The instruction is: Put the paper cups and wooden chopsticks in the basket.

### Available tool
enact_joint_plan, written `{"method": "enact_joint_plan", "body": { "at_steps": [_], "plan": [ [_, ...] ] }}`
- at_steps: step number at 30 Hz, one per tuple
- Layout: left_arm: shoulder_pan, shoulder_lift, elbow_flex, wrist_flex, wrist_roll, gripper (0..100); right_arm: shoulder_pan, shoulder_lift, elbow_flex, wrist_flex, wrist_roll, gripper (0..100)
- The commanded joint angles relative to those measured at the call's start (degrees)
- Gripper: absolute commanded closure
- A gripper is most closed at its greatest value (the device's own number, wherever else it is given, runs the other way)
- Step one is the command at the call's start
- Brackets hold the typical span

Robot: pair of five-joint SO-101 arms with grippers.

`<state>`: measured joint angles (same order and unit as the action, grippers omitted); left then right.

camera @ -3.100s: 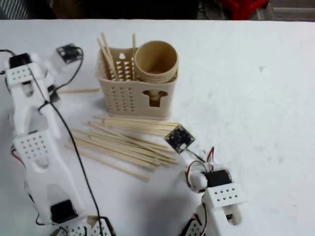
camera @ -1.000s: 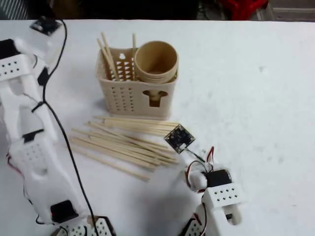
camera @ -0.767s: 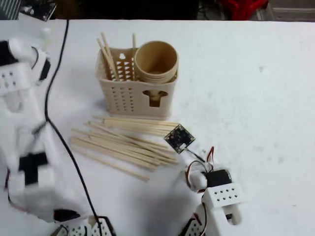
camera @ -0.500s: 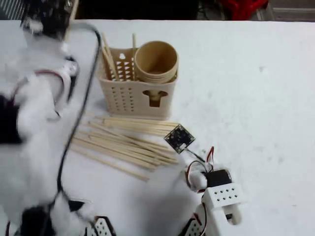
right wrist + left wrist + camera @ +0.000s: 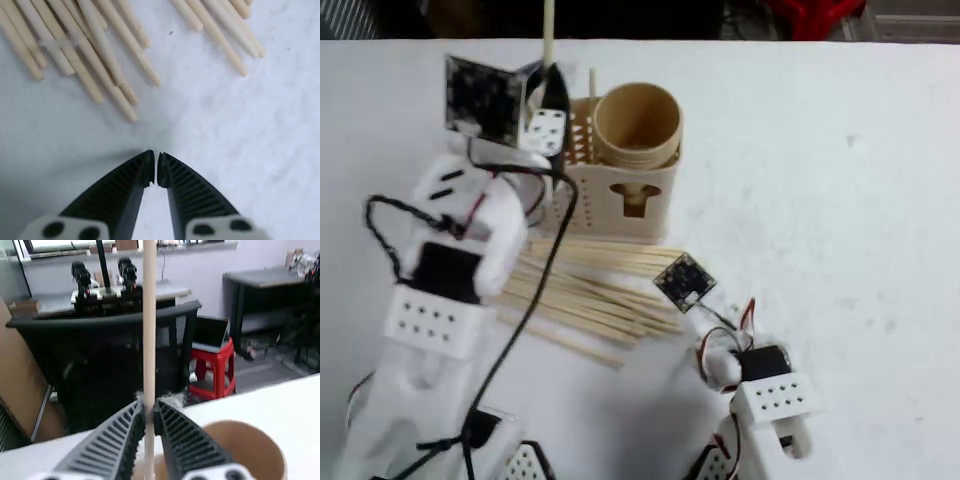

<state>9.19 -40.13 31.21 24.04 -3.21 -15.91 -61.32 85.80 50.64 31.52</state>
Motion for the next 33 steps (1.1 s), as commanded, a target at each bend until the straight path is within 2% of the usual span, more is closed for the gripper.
{"method": "enact_joint_plan", "body": {
  "at_steps": [1, 4, 8, 12, 18, 25, 29, 33],
  "plan": [
    [-0.40, 3.12, 2.29, -12.75, 0.70, 98, 0.40, -1.01, -0.26, -1.01, 0.62, 97.4],
    [-1.45, 7.96, 1.49, -17.23, 0.70, 98, 0.40, -1.01, -0.26, -1.01, 0.62, 97.4],
    [-3.65, 11.30, 2.64, -16.62, 0.70, 98, 0.40, -1.01, -0.26, -1.01, 0.62, 97.4],
    [-4.79, 9.10, 5.89, -13.63, 0.70, 97, 0.40, -1.01, -0.26, -1.01, 0.62, 97.4],
    [-5.85, 2.33, 8.09, -7.47, 0.26, 84, 0.40, -1.01, -0.26, -1.01, 0.62, 97.1],
    [-15.78, -5.05, 1.85, 6.95, 0.26, 88, 0.92, -1.01, -0.26, -2.42, 0.62, 97.1],
    [-24.13, -3.38, -1.76, 15.56, 0.53, 88, 0.92, -1.01, -0.18, -3.30, 0.62, 97.1],
    [-33.01, -0.40, -0.88, 20.66, 0.35, 88, 1.01, -1.01, -0.79, -3.03, 0.62, 97.1]
  ]
}}
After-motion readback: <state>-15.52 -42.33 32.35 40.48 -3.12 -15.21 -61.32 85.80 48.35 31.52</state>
